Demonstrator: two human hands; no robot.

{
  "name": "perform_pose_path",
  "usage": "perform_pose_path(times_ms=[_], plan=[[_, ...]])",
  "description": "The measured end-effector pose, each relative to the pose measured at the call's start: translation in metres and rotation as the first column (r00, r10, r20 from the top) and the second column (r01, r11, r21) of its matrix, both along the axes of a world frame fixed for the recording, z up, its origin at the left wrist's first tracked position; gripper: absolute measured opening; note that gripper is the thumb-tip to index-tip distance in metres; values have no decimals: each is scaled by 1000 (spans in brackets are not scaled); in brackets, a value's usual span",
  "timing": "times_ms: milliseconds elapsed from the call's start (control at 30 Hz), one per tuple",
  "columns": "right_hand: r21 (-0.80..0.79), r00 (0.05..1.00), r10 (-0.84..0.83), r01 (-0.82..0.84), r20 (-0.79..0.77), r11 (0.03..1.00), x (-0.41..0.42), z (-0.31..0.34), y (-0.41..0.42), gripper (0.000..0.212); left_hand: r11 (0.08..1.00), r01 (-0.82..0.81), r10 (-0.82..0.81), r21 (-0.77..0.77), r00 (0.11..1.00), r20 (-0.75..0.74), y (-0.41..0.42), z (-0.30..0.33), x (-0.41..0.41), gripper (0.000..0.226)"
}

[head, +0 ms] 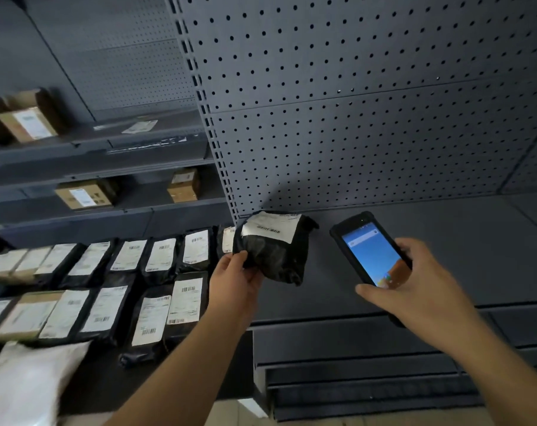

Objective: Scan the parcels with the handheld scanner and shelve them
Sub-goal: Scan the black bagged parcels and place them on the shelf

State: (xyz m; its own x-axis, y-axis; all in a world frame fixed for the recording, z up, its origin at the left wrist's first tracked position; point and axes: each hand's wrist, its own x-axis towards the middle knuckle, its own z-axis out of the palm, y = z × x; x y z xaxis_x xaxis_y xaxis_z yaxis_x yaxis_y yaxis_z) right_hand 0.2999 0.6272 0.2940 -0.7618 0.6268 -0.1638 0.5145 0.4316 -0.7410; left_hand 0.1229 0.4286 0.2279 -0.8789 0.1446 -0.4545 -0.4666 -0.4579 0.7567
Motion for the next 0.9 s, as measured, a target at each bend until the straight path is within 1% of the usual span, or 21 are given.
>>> perform_pose_path(times_ms=[67,100,133,167,200,233,267,300,367,467,533,600,667,733,833,900], plan=[[-5,1000,15,-15,-4,1000,-2,-2,2,79,999,8,-8,-32,1000,-22,0,-2,8,12],[-7,1000,24,-24,-7,1000,-2,-3,2,79,997,17,-20,-79,999,-38,-1,-4,10,11],[-10,999,35,-35,-9,999,-3,-4,2,78,988,28,-37,-152,998,-57,-4,-8,12,10],[-14,999,47,-47,-7,999,-3,-5,2,78,966,39,-61,-256,995,-77,-7,-12,14,8],[-15,998,58,-58,-4,998,-4,-6,2,77,921,53,-96,-385,991,-94,-11,-18,14,6],[-15,998,67,-67,-2,998,-4,-7,2,77,853,72,-145,-517,984,-101,-15,-22,14,5],[-16,997,74,-74,0,997,-5,-8,1,78,772,94,-198,-628,975,-97,-18,-26,14,6],[-18,997,81,-81,-1,997,-5,-9,0,78,700,114,-245,-705,966,-88,-20,-27,15,9],[-22,996,92,-92,-3,996,-4,-12,-1,79,601,134,-319,-788,944,-83,-22,-26,18,8],[-41,993,118,-118,-8,992,-2,-14,-3,77,474,153,-414,-867,908,-66,-20,-26,17,8],[-37,992,128,-128,-11,991,-2,-15,-5,77,401,158,-458,-902,888,-48,-18,-29,14,16],[-32,991,134,-135,-13,990,-1,-14,-8,77,351,165,-488,-922,872,-30,-15,-31,12,25],[-29,988,151,-152,-13,988,-1,-14,-10,76,321,169,-510,-932,860,-19,-14,-34,12,30],[-24,986,167,-167,-14,986,-1,-14,-14,76,323,163,-513,-932,858,-28,-15,-35,13,32],[-7,981,192,-192,-11,981,-4,-14,-23,81,398,165,-480,-903,876,-51,-27,-33,16,30],[-5,977,211,-211,-6,977,-7,-13,-31,81,444,165,-457,-881,887,-64,-39,-31,17,26]])
